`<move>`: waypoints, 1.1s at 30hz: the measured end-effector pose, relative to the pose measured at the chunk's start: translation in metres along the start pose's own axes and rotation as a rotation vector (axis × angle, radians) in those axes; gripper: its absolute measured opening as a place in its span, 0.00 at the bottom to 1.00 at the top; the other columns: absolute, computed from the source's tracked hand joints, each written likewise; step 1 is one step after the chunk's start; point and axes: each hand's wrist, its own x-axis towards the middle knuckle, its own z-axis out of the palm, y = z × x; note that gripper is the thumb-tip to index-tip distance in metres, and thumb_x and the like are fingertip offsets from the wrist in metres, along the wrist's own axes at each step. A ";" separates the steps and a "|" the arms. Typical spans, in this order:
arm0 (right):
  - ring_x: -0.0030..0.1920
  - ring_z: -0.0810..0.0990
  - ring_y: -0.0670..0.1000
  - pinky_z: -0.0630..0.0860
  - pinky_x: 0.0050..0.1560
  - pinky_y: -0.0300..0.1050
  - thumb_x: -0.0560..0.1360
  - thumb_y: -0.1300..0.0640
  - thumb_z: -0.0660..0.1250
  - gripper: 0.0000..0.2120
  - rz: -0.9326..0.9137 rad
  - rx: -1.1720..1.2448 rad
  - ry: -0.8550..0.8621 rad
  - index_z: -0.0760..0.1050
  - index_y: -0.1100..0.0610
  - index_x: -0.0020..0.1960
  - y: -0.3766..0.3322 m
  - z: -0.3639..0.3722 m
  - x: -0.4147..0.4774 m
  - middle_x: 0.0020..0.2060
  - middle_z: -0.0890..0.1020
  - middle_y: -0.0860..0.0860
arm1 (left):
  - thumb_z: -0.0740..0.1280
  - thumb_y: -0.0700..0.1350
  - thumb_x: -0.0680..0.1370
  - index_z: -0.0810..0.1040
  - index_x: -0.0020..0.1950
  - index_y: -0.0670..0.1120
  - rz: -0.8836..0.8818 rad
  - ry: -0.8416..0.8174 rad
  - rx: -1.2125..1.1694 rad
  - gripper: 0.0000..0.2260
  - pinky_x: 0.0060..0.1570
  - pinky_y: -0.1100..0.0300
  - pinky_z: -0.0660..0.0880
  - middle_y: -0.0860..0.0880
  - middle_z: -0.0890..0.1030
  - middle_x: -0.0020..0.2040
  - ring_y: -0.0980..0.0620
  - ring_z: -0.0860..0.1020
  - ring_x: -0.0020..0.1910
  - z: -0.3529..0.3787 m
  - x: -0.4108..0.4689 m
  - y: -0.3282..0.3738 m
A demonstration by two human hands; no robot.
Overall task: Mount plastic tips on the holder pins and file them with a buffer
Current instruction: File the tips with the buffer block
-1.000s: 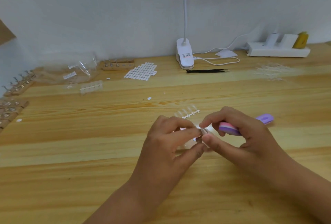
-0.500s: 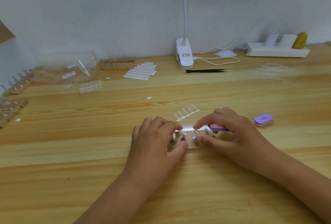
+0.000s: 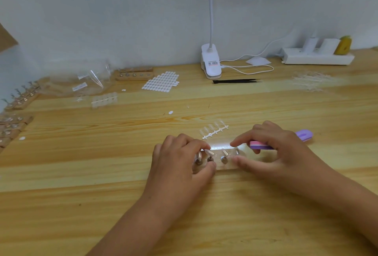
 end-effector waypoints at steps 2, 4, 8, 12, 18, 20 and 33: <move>0.47 0.76 0.49 0.70 0.48 0.37 0.69 0.38 0.69 0.12 -0.003 0.022 -0.004 0.83 0.42 0.48 0.002 -0.005 0.000 0.36 0.79 0.44 | 0.68 0.57 0.74 0.78 0.56 0.61 0.000 -0.001 -0.002 0.11 0.58 0.63 0.58 0.62 0.75 0.50 0.61 0.68 0.54 0.000 0.000 0.000; 0.46 0.76 0.49 0.70 0.47 0.37 0.68 0.39 0.70 0.12 0.019 0.061 -0.016 0.84 0.42 0.47 0.004 -0.007 0.001 0.35 0.78 0.45 | 0.68 0.57 0.74 0.78 0.56 0.61 -0.006 -0.001 -0.006 0.11 0.58 0.63 0.58 0.62 0.75 0.50 0.61 0.68 0.55 0.000 0.000 0.000; 0.43 0.77 0.48 0.69 0.45 0.34 0.66 0.39 0.71 0.10 0.046 0.099 0.006 0.84 0.40 0.45 0.005 -0.009 0.001 0.34 0.78 0.44 | 0.68 0.58 0.75 0.78 0.57 0.61 0.010 0.007 -0.005 0.11 0.58 0.64 0.57 0.62 0.75 0.51 0.60 0.68 0.55 -0.001 -0.001 0.001; 0.39 0.76 0.48 0.68 0.41 0.33 0.65 0.40 0.72 0.10 0.088 0.127 0.057 0.85 0.41 0.43 0.004 -0.012 0.002 0.33 0.77 0.48 | 0.70 0.57 0.74 0.77 0.60 0.59 0.074 0.060 0.044 0.15 0.56 0.63 0.58 0.61 0.75 0.53 0.59 0.70 0.55 -0.002 -0.002 0.001; 0.33 0.73 0.54 0.70 0.37 0.37 0.67 0.45 0.77 0.07 0.141 0.435 0.024 0.87 0.45 0.44 -0.014 -0.014 -0.001 0.32 0.74 0.60 | 0.76 0.49 0.69 0.79 0.61 0.53 0.398 0.266 -0.131 0.20 0.58 0.59 0.66 0.57 0.77 0.56 0.57 0.74 0.55 -0.004 -0.003 0.014; 0.33 0.69 0.57 0.71 0.38 0.37 0.69 0.50 0.80 0.06 0.141 0.544 -0.027 0.87 0.48 0.44 -0.022 -0.010 -0.004 0.32 0.71 0.65 | 0.77 0.46 0.69 0.83 0.57 0.50 0.473 0.313 -0.205 0.17 0.54 0.56 0.70 0.56 0.78 0.54 0.55 0.76 0.53 -0.004 -0.004 0.016; 0.37 0.79 0.42 0.76 0.46 0.36 0.69 0.49 0.67 0.11 0.212 0.657 -0.115 0.83 0.51 0.46 -0.021 -0.003 0.005 0.34 0.81 0.46 | 0.79 0.43 0.67 0.85 0.50 0.46 0.396 0.254 -0.418 0.13 0.50 0.64 0.74 0.55 0.81 0.51 0.54 0.79 0.51 -0.012 -0.006 0.020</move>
